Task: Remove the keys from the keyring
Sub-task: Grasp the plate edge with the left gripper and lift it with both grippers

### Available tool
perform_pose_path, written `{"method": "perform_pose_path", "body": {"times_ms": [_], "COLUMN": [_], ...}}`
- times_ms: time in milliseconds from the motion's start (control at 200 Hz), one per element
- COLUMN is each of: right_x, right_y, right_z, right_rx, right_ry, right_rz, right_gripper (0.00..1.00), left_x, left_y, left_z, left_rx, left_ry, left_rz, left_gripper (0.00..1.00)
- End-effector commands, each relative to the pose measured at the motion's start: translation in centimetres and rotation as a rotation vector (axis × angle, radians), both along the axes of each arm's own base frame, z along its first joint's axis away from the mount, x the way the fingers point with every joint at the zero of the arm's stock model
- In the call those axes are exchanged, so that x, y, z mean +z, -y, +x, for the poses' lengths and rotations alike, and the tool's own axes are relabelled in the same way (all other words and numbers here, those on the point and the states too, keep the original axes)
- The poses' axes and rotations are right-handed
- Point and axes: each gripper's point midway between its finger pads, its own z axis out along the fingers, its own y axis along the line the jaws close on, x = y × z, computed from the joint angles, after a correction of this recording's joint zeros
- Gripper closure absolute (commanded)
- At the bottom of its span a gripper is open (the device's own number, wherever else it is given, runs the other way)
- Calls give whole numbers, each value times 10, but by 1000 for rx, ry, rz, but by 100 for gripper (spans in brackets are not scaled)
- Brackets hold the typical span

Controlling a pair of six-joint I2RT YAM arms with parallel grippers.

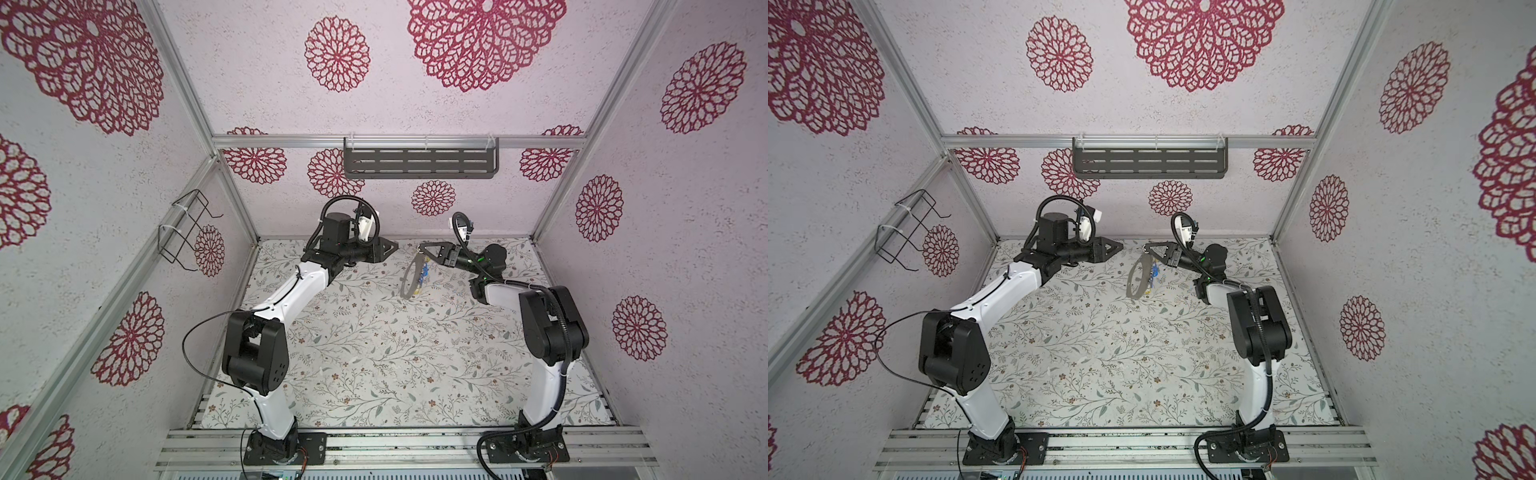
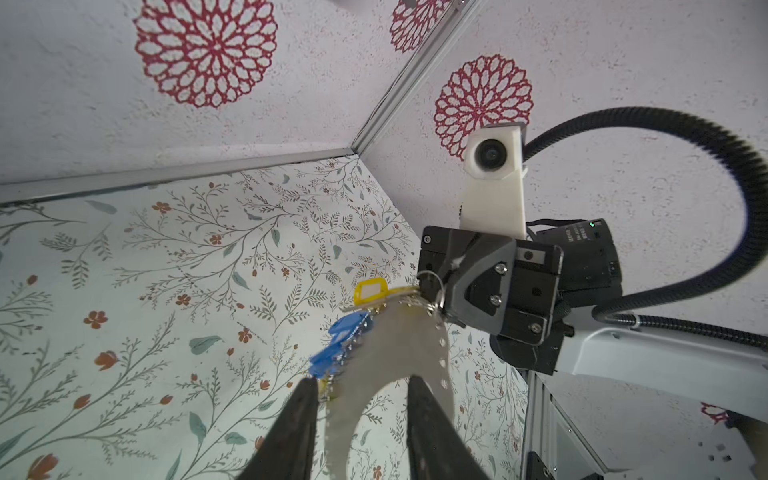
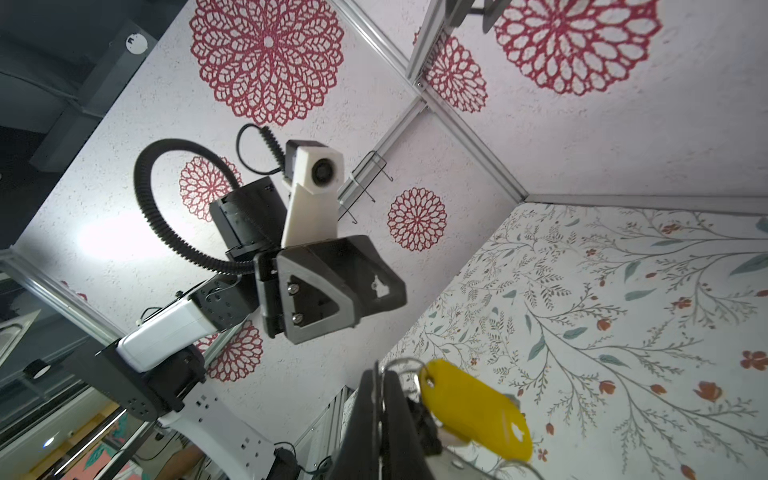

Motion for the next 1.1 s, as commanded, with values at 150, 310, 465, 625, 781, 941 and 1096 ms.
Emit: {"method": "perform_pose_path", "body": {"times_ms": [150,310,465,625,781,941,1096], "right_x": [45,48,49,51,49,49,52], "right_y": [-3,-2,-1,-2,-4,-5,-8], "right_z": [-25,-24,-21,-23,-26,-26,-25], "right_rx": [37,15,-30,-45,-36,-38,-37], "right_ry": [157,157,167,178,173,173,179], "right_rz": [0,0,-15,-45,-48,-51,-47], "right_gripper": [100,100,100,100,100,100,100], "left_x": [28,28,24,21,29,39,35], "left_y": [35,39,39,42,45,51,58], "left_z": [-16,-28,-36,-38,-38,-43,-47], "left_rx": [-156,-177,-176,-174,-194,-220,-238], "left_ry": [49,21,0,-10,-8,5,-11], "left_rz": [-147,-276,-330,-349,-403,-438,-440], "left_gripper": [71,81,86,87,87,80,81]}}
